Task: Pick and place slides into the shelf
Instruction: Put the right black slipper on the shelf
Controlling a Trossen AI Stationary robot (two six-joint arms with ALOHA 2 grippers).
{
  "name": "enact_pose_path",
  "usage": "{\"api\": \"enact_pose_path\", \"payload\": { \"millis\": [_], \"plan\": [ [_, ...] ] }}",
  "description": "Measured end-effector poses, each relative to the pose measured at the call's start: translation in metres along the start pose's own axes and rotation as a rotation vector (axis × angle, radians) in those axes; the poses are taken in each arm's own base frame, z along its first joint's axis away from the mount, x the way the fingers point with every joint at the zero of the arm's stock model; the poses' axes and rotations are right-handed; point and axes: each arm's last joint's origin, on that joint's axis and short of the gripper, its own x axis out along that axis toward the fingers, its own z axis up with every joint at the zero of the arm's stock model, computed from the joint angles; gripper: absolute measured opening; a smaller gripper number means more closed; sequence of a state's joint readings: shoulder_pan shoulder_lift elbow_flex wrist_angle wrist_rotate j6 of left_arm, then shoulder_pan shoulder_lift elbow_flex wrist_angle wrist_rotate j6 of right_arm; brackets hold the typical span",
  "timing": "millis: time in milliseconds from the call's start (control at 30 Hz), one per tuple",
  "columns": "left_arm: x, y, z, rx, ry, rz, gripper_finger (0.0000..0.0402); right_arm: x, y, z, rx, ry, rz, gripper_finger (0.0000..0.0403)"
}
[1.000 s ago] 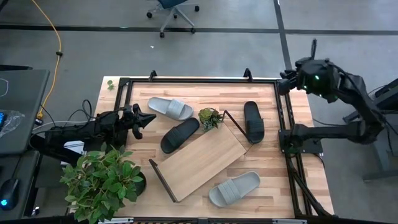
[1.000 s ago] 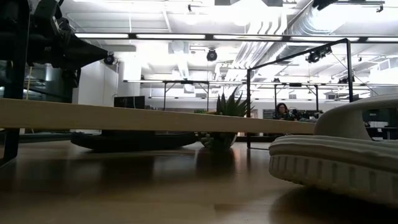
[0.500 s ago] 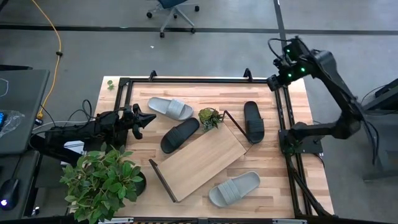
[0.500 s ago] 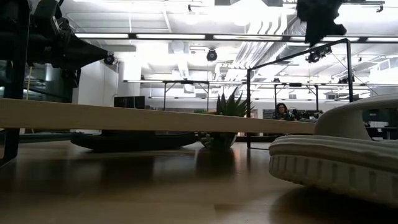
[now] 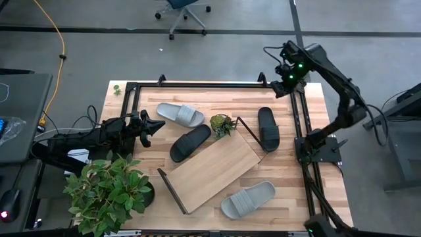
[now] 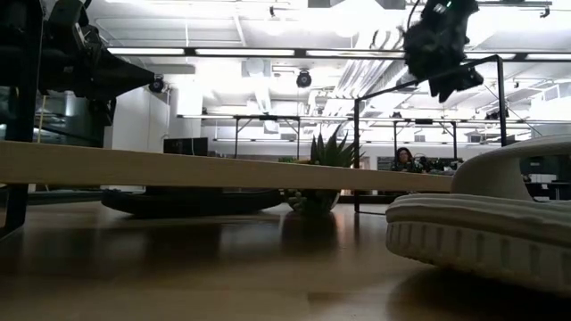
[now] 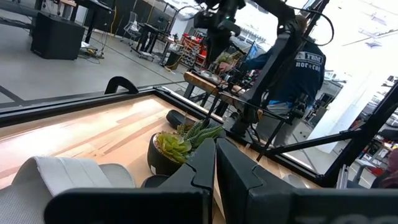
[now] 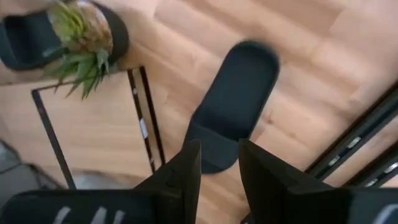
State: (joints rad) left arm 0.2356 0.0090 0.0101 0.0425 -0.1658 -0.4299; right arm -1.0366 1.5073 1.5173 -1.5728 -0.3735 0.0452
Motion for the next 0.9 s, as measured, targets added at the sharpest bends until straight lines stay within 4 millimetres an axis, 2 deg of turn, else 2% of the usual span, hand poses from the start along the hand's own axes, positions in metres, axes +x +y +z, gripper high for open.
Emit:
{"api": "enact_pose_path", "payload": {
  "millis": [133,267,433,567,733,900],
  "plan": [
    [0.000,0.000,0.000,0.000,0.000,0.000,0.0005,0.022,-0.005,0.015,0.031,0.090,0.013,0.0099],
    [0.000,0.000,0.000,0.001,0.000,0.000,0.0005,0.050,-0.014,0.017,0.071,0.206,0.036,0.0099],
    [0.000,0.000,0.000,0.004,0.000,0.000,0.0005,0.089,-0.029,-0.003,0.089,0.376,0.035,0.0099],
    [0.000,0.000,0.000,0.006,0.000,0.000,0.0005,0.114,-0.038,-0.019,0.085,0.447,0.045,0.0099],
    [0.000,0.000,0.000,0.006,0.001,0.000,0.0005,0.133,-0.042,-0.025,0.074,0.450,0.059,0.0099],
    [0.000,0.000,0.000,0.006,0.000,0.000,0.0005,0.139,-0.036,-0.019,-0.038,0.378,0.078,0.0099]
  ]
}}
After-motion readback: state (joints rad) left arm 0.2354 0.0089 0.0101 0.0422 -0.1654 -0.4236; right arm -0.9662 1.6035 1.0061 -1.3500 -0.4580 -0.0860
